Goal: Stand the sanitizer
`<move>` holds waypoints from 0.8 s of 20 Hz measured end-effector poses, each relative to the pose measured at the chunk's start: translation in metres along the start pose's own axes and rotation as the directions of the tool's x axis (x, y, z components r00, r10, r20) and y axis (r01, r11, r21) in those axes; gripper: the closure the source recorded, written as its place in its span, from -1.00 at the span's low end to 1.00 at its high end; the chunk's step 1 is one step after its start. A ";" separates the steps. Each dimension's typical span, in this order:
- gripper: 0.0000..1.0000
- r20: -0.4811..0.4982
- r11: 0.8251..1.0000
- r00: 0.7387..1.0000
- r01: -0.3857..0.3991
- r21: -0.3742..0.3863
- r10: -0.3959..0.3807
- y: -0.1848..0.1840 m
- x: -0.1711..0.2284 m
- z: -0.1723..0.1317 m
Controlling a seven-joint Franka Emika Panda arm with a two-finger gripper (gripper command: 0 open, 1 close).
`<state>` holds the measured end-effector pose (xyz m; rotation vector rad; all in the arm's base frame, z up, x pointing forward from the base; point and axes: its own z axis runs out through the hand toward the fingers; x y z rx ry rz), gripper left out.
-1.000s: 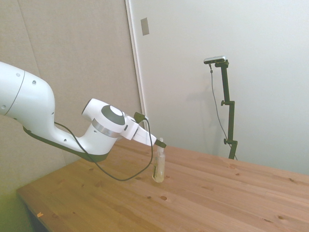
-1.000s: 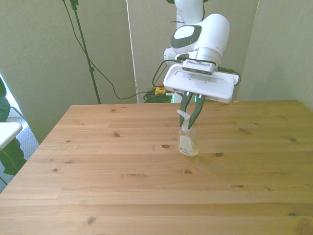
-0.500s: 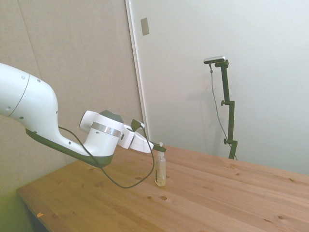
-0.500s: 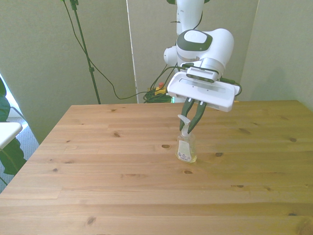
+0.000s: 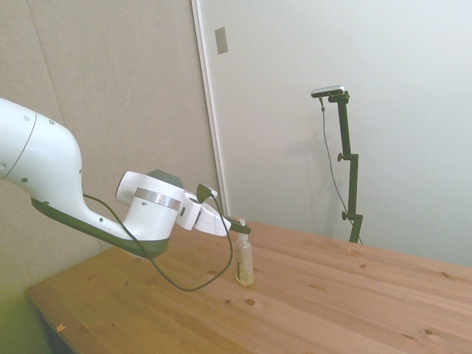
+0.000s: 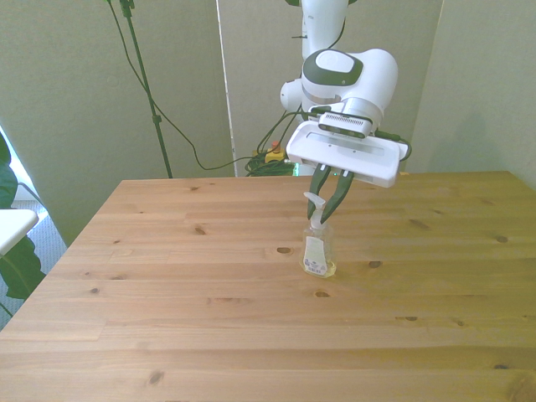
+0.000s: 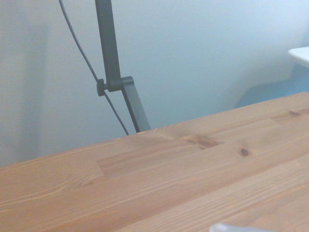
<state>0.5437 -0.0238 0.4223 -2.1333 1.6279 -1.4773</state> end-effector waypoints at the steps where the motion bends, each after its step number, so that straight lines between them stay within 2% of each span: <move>1: -1.00 0.002 1.000 1.000 0.001 0.001 -0.001 -0.001 -0.001 -0.001; 12: -1.00 0.017 1.000 1.000 0.001 -0.017 0.000 0.010 -0.006 -0.002; 16: -1.00 0.051 0.999 0.999 -0.006 -0.035 0.008 0.007 -0.004 -0.002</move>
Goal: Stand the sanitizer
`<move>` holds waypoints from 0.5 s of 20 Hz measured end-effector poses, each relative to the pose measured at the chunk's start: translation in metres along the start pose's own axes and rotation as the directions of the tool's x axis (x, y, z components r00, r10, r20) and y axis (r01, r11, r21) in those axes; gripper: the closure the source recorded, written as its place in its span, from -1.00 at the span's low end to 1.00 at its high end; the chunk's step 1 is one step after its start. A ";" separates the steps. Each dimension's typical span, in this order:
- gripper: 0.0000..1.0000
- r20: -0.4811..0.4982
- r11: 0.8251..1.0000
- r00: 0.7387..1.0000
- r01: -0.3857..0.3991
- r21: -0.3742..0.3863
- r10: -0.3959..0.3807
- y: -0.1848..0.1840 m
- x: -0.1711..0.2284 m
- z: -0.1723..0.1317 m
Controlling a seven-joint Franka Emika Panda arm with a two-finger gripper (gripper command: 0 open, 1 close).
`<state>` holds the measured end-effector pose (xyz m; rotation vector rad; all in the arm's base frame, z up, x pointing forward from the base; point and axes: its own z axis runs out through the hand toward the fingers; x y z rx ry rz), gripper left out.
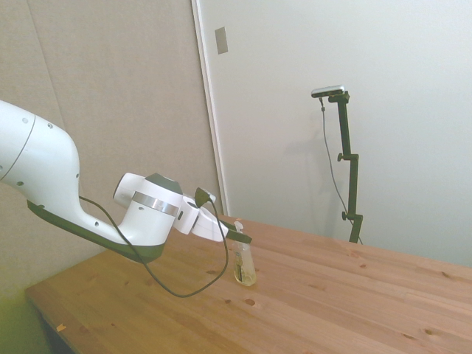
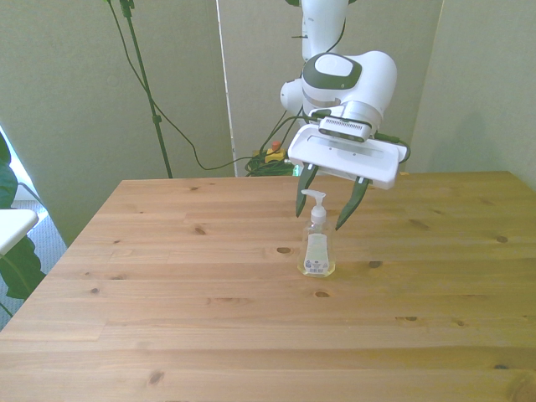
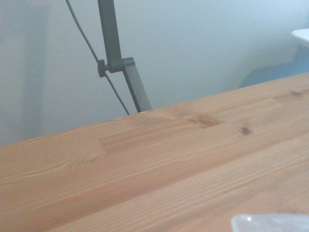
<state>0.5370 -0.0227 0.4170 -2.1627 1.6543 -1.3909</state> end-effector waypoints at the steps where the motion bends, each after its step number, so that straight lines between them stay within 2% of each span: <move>1: -1.00 0.016 1.000 1.000 0.001 -0.005 -0.001 -0.002 0.001 -0.001; 5: -1.00 0.097 0.999 0.995 0.016 -0.042 -0.012 -0.009 0.007 -0.001; 10: -1.00 0.230 0.995 0.973 0.051 -0.087 -0.030 -0.014 0.004 -0.002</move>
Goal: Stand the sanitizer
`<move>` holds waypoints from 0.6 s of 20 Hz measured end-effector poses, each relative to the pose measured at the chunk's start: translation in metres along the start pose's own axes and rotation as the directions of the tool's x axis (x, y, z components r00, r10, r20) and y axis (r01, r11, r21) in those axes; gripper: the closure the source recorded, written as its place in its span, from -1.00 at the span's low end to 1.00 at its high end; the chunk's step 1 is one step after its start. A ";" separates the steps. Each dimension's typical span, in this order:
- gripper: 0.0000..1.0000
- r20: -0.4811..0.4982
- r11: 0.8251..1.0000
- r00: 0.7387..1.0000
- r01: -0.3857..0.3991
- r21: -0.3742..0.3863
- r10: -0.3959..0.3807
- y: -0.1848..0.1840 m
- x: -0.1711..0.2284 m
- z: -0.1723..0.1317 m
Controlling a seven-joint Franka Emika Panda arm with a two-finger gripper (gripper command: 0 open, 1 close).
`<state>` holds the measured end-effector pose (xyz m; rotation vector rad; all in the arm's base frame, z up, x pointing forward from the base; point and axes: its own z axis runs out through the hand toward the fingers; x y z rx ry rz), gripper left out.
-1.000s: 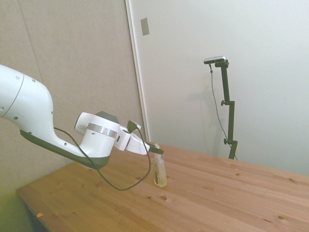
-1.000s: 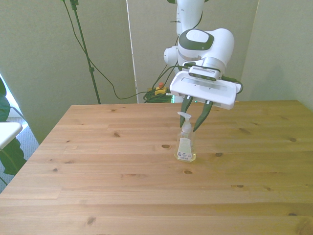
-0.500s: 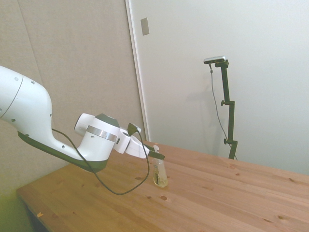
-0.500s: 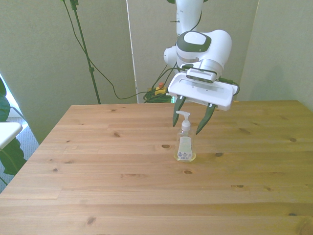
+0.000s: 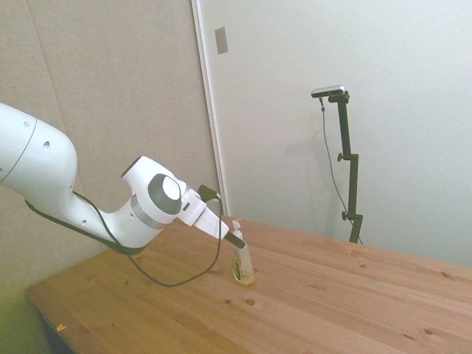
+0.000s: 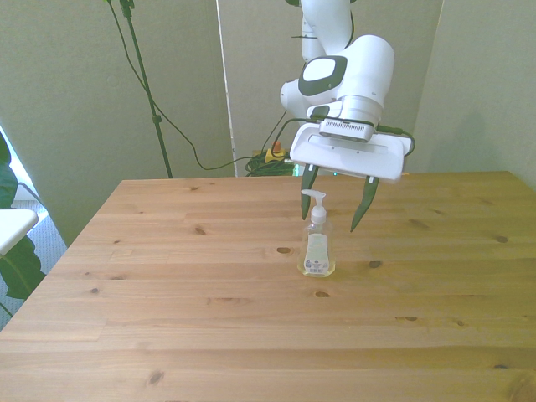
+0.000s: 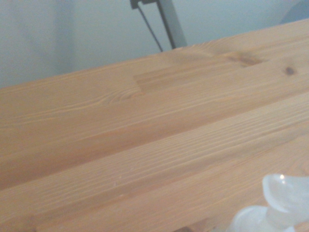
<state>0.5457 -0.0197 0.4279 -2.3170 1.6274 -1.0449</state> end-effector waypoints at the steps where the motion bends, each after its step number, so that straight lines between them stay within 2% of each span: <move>1: -1.00 0.023 1.000 1.000 0.006 -0.004 -0.006 -0.002 0.001 -0.001; 7: -1.00 0.092 0.999 0.995 0.034 -0.032 -0.031 -0.003 0.014 -0.009; 12: -1.00 0.201 0.992 0.976 0.100 -0.081 -0.082 -0.002 0.006 -0.021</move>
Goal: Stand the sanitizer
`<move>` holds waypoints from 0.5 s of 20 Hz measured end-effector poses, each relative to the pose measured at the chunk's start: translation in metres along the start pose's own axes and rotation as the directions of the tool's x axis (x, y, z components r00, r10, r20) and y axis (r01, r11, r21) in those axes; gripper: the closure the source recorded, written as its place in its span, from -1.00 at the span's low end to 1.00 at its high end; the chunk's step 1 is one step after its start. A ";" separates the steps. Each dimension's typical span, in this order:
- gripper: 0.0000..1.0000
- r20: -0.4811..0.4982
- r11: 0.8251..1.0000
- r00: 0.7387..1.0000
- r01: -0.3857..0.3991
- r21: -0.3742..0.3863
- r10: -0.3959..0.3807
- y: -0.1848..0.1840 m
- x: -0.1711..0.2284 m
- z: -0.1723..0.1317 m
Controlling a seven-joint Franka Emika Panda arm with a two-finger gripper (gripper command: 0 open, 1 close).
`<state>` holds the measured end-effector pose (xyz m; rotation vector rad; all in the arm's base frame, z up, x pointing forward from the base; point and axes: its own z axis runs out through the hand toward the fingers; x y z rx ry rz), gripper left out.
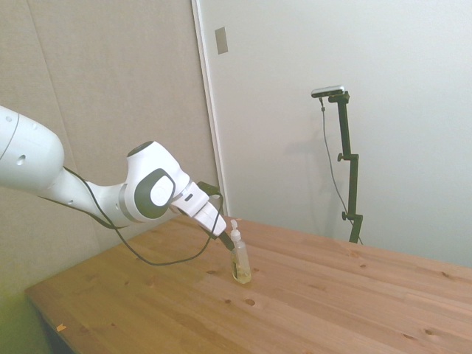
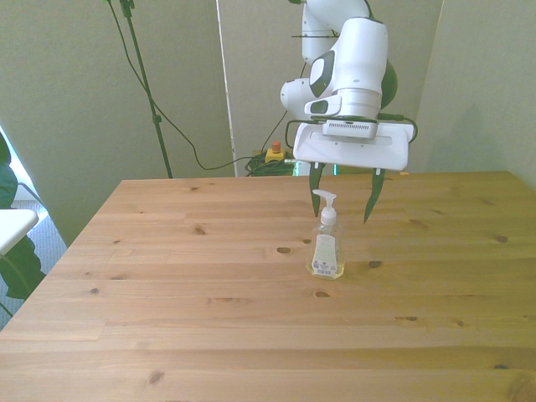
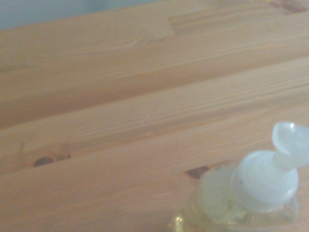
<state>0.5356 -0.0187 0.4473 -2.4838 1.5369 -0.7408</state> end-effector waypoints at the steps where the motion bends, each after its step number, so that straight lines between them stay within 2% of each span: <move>1: -1.00 0.025 1.000 1.000 0.015 -0.013 -0.015 0.002 -0.002 -0.003; 5: -1.00 0.135 0.994 0.987 0.092 -0.066 -0.082 0.012 -0.005 -0.017; 10: -1.00 0.260 0.976 0.953 0.188 -0.106 -0.155 0.033 -0.020 -0.025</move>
